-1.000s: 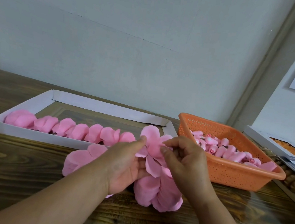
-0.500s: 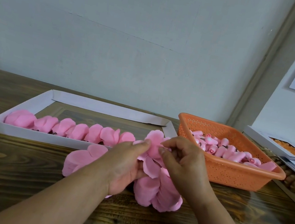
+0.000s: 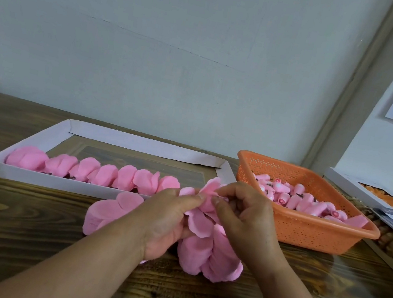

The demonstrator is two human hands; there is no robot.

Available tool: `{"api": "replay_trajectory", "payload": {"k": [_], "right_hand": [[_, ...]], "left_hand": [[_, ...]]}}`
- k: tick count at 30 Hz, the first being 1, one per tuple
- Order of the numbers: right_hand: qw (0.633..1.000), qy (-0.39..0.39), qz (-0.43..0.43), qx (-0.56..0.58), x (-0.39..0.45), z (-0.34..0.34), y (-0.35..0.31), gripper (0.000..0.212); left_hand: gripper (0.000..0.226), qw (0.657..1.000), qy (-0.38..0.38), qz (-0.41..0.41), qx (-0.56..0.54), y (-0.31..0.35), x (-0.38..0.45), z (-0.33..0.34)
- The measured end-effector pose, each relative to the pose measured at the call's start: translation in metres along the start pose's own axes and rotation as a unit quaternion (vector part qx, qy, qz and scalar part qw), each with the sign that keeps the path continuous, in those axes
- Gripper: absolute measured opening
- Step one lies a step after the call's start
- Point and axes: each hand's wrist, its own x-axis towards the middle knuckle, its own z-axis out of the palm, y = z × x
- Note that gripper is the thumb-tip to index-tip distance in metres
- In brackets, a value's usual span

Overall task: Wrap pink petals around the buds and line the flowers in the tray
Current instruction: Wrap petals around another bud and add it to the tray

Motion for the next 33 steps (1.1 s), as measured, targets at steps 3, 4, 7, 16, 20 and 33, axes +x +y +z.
{"api": "replay_trajectory", "payload": {"k": [3,4,7,16,20,33], "right_hand": [[1.0,0.001,0.003,0.004,0.0002,0.0,-0.0001,0.022],[1.0,-0.001,0.003,0.003,0.0,-0.0001,-0.0002,0.022],[1.0,-0.001,-0.001,0.004,-0.0005,-0.0004,-0.0007,0.025],[1.0,-0.008,-0.006,0.01,-0.001,-0.0005,-0.0039,0.031],[1.0,0.005,-0.011,0.008,-0.0017,-0.0004,-0.0033,0.033],[1.0,0.006,-0.01,0.013,-0.002,-0.0008,-0.0021,0.032]], "left_hand": [[0.026,1.0,-0.003,0.003,-0.002,-0.0005,0.0002,-0.0003],[0.026,1.0,-0.004,0.002,-0.003,-0.0006,0.0003,-0.0006],[0.025,1.0,-0.003,-0.002,-0.001,-0.0005,0.0002,-0.0008],[0.021,1.0,0.012,0.004,-0.008,-0.0004,0.0003,0.0012],[0.022,1.0,0.019,0.003,-0.018,-0.0009,0.0005,0.0023],[0.025,0.999,0.034,0.004,0.003,-0.0033,0.0016,0.0]]}}
